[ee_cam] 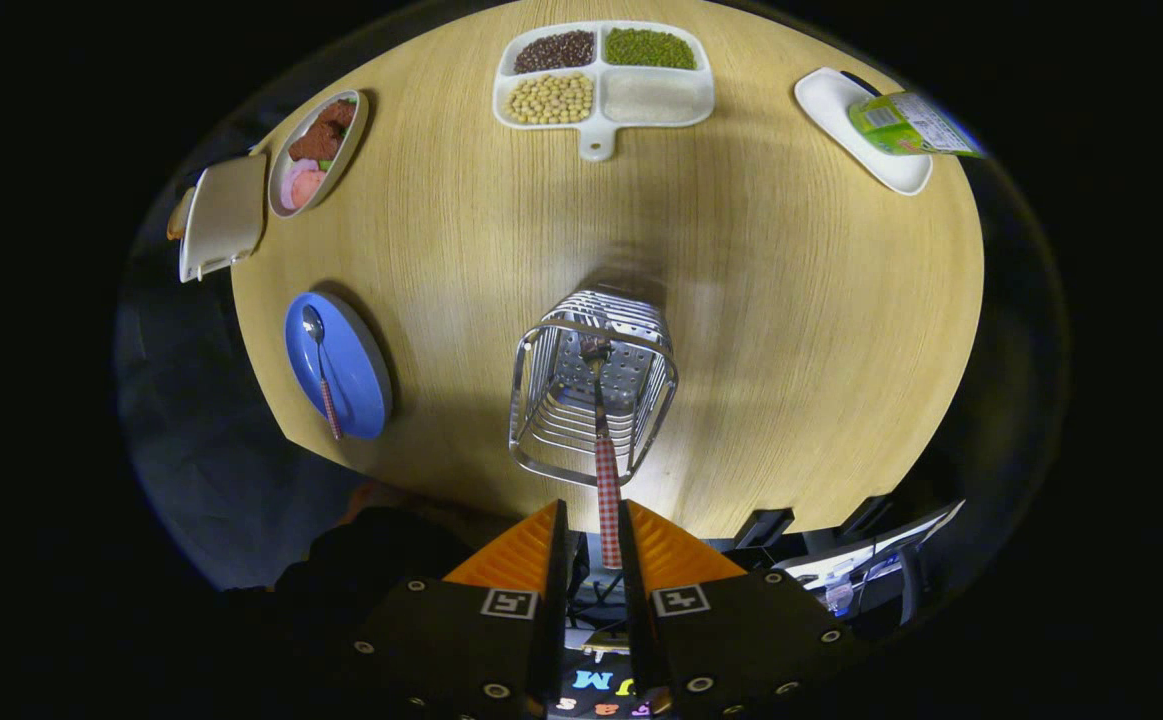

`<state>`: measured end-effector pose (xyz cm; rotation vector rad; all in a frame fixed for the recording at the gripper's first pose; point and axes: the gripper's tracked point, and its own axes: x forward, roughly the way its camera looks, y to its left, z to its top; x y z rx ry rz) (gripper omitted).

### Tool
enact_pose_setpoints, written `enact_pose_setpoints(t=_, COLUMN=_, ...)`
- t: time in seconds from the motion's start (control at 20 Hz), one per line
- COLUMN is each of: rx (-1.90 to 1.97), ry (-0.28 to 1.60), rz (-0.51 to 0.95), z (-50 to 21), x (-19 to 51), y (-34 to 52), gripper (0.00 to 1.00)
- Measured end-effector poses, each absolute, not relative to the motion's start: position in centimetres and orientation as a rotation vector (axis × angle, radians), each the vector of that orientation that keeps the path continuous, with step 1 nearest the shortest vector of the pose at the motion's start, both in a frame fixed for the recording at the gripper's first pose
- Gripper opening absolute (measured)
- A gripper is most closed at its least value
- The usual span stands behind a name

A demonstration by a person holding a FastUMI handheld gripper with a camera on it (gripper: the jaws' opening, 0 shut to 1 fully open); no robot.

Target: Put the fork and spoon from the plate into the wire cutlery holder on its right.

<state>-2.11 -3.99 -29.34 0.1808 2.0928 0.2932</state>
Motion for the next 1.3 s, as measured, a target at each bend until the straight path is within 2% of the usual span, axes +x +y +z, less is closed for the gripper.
enact_pose_setpoints(t=0.2, rx=0.218, ry=1.859, rz=0.284, z=-28.2, x=-0.5, y=-2.3, gripper=0.38)
enact_pose_setpoints(t=0.35, rx=0.317, ry=1.720, rz=0.276, z=-26.7, x=-0.5, y=0.7, gripper=0.54)
enact_pose_setpoints(t=0.5, rx=0.315, ry=1.637, rz=0.259, z=-26.7, x=-2.0, y=2.5, gripper=0.58)
enact_pose_setpoints(t=0.75, rx=0.283, ry=1.525, rz=0.297, z=-27.1, x=-2.8, y=8.3, gripper=0.88)
enact_pose_setpoints(t=0.9, rx=0.237, ry=1.520, rz=0.346, z=-28.2, x=-4.3, y=12.6, gripper=0.94)
enact_pose_setpoints(t=1.3, rx=0.173, ry=1.552, rz=0.417, z=-30.7, x=-7.0, y=23.6, gripper=0.95)
